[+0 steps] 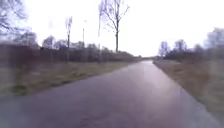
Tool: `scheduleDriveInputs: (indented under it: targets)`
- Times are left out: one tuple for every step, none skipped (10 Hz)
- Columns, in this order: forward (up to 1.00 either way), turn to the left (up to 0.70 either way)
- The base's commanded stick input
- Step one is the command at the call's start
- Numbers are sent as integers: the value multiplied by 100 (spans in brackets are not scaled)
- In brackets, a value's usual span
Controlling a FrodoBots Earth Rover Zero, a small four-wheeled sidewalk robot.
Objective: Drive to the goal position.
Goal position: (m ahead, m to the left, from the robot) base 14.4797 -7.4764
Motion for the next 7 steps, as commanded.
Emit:
scheduleDriveInputs:
  targets:
    - [100, 0]
    - [100, 0]
    - [100, 0]
    - [100, 0]
    - [100, 0]
    - [100, 0]
    - [100, 0]
